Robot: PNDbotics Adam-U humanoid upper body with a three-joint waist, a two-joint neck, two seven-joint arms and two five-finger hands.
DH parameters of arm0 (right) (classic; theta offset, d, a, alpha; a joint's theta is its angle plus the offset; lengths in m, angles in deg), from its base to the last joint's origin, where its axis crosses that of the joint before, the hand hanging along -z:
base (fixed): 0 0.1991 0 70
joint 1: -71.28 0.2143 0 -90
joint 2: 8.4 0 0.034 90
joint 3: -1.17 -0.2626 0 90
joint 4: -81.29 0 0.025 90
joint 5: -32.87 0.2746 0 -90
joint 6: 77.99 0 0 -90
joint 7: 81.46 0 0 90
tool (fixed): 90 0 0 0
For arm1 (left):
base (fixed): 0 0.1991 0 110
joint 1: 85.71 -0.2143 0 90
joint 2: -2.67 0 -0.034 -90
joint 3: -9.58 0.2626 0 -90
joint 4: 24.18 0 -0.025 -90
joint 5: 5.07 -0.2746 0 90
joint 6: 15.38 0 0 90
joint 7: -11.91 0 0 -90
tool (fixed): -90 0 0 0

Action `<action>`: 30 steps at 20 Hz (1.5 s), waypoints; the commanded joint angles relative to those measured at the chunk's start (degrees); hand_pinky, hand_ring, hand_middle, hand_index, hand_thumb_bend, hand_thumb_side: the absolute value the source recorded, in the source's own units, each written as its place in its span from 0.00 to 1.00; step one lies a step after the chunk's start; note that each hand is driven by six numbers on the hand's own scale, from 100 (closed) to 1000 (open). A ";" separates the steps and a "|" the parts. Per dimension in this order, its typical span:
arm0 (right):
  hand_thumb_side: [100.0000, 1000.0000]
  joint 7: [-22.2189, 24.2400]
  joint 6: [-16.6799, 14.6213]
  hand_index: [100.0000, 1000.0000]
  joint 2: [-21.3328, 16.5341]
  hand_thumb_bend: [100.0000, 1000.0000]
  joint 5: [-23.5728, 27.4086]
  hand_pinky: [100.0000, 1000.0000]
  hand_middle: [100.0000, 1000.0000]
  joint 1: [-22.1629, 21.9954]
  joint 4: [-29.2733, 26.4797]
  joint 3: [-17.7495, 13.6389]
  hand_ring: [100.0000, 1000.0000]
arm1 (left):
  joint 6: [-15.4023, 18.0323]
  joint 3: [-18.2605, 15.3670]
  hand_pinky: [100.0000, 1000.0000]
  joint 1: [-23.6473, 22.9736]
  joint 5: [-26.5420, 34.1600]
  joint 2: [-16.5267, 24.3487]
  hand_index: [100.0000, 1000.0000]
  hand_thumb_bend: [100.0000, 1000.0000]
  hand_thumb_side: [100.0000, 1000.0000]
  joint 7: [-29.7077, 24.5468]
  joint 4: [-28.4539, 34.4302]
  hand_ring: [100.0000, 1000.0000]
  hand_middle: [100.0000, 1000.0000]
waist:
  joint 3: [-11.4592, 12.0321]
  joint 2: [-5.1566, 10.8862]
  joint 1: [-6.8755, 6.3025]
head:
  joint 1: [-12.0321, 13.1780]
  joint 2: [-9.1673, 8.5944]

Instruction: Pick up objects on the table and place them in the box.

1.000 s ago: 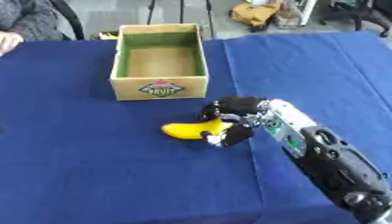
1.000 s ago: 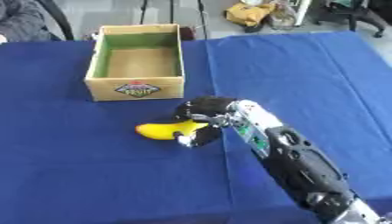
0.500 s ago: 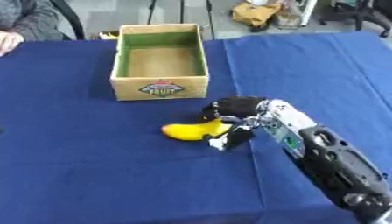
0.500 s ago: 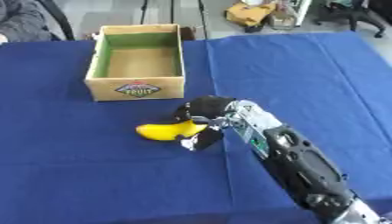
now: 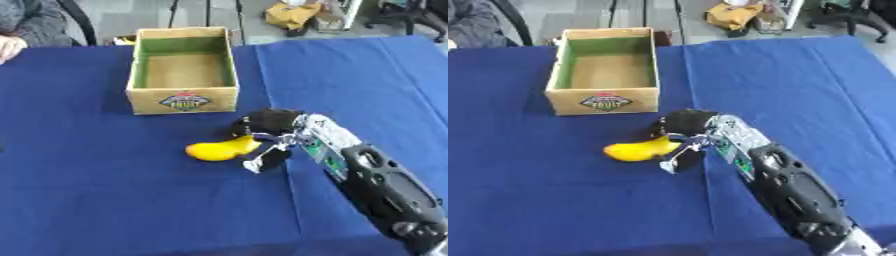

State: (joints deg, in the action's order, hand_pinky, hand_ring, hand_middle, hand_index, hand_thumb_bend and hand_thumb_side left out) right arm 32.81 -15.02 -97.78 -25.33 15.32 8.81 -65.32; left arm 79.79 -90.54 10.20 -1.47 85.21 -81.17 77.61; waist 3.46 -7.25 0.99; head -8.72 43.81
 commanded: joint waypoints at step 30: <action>0.24 0.78 1.33 0.76 -7.47 0.00 5.81 0.61 0.61 2.42 -15.45 0.65 0.60 | -0.09 -0.43 0.47 0.28 -0.23 0.76 0.60 0.08 1.00 -0.08 0.72 0.43 0.50 | -0.50 0.66 0.46 | 0.47 0.30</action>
State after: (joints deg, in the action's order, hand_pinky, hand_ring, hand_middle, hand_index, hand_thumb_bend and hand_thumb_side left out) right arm 33.34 -13.65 -103.19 -20.51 16.46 -4.07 -64.37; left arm 79.77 -90.55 10.20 -1.55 85.20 -81.18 77.61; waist 3.03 -7.35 1.61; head -8.44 43.82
